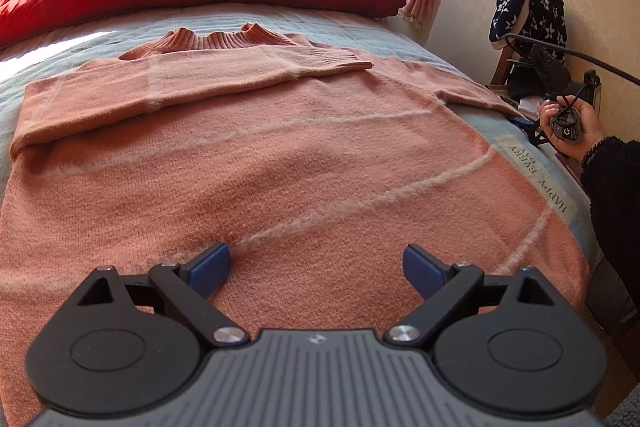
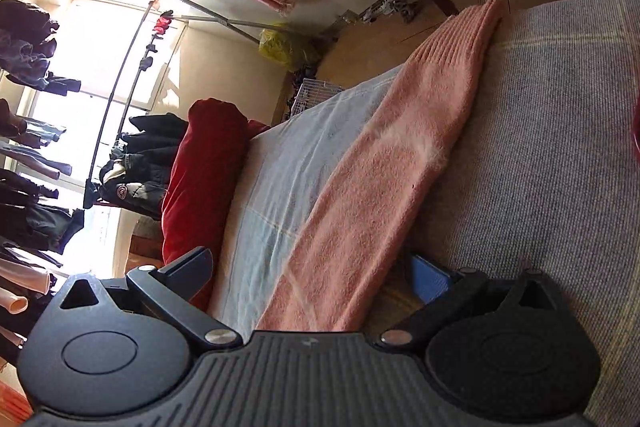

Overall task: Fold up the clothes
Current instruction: 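Grasp the sweater hem edge with the right tool and lift it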

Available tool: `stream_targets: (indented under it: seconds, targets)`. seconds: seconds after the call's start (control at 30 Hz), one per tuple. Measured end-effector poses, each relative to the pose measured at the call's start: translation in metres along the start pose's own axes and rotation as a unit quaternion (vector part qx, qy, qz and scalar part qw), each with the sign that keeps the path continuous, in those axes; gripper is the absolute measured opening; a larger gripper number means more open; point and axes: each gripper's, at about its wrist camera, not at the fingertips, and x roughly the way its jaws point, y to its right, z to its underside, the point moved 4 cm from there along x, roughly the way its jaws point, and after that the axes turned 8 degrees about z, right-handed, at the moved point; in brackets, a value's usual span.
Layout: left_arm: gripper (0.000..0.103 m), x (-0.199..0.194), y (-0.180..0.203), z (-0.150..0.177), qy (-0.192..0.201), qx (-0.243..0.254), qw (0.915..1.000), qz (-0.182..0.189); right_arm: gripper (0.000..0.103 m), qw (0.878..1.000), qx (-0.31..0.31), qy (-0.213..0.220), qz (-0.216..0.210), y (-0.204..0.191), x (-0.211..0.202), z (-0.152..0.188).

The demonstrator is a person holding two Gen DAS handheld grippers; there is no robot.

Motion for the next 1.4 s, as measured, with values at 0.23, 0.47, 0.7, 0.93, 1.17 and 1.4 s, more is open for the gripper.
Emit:
stream_targets:
  seconds: [0.23,0.47,0.7,0.93,1.17,1.4]
  targets:
    - [0.093,0.001,-0.001,-0.001,0.0,0.002,1.0,0.0,0.103,0.999,-0.026,0.01,-0.02,-0.003,0.024,-0.015]
    - [0.093,0.001,-0.001,-0.002,-0.002,0.003,1.0,-0.001,0.103,0.995,-0.085,0.028,-0.053,-0.003,0.035,-0.024]
    - [0.093,0.002,-0.001,-0.003,-0.004,0.007,1.0,-0.004,0.103,0.991,-0.115,0.035,-0.053,-0.005,0.035,-0.026]
    - [0.093,-0.001,-0.003,-0.007,-0.001,0.009,0.9999,-0.004,0.103,0.991,-0.113,0.024,-0.074,-0.012,0.027,-0.027]
    - [0.093,-0.009,-0.007,-0.007,0.005,0.002,0.9999,-0.011,0.103,0.987,-0.132,-0.003,-0.094,-0.038,0.013,-0.017]
    - [0.093,-0.022,-0.012,-0.002,0.011,-0.006,0.9998,-0.017,0.103,0.976,-0.179,-0.038,-0.118,-0.076,-0.004,0.008]
